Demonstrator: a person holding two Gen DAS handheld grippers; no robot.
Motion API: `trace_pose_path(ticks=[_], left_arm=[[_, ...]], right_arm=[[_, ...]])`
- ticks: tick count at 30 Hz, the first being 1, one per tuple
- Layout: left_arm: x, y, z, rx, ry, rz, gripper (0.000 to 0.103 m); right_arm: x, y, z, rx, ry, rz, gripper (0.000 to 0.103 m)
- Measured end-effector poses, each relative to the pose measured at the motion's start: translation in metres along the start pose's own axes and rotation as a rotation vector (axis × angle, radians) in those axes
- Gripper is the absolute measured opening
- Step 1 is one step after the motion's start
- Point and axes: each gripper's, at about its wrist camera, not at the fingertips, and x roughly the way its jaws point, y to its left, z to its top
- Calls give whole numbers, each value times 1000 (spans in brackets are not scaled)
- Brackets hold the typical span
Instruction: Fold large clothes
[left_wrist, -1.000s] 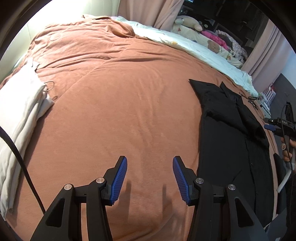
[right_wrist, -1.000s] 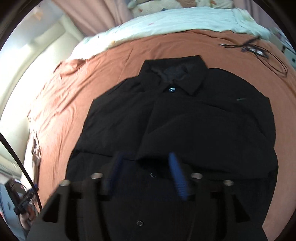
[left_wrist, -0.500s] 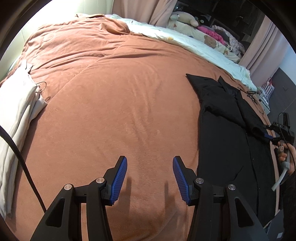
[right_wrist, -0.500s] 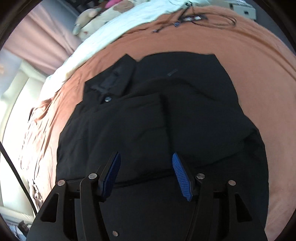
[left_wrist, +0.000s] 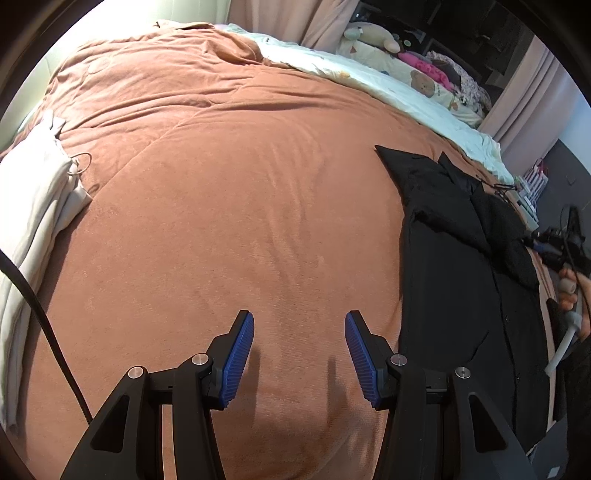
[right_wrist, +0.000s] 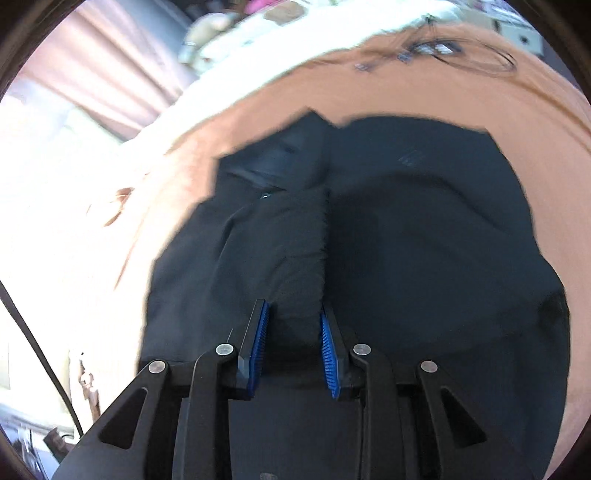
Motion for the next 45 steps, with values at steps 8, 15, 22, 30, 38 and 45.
trace_pose_path(ticks=[8, 15, 22, 30, 38, 45], left_arm=[[-20, 12, -2, -14, -29, 11, 54], [-34, 20, 1, -22, -46, 30, 54], [-27, 3, 9, 4, -44, 13, 54], [2, -49, 24, 86, -16, -22, 54], [39, -95, 24, 151, 38, -24, 54], [59, -110, 15, 171, 84, 2, 54]], right_arm=[[17, 105, -12, -168, 47, 103, 27], [23, 139, -32, -238, 115, 177, 68], [-7, 87, -31, -259, 43, -29, 68], [-65, -19, -29, -197, -4, -285, 68], [-73, -91, -36, -157, 19, -498, 68], [-55, -115, -35, -108, 15, -549, 68]])
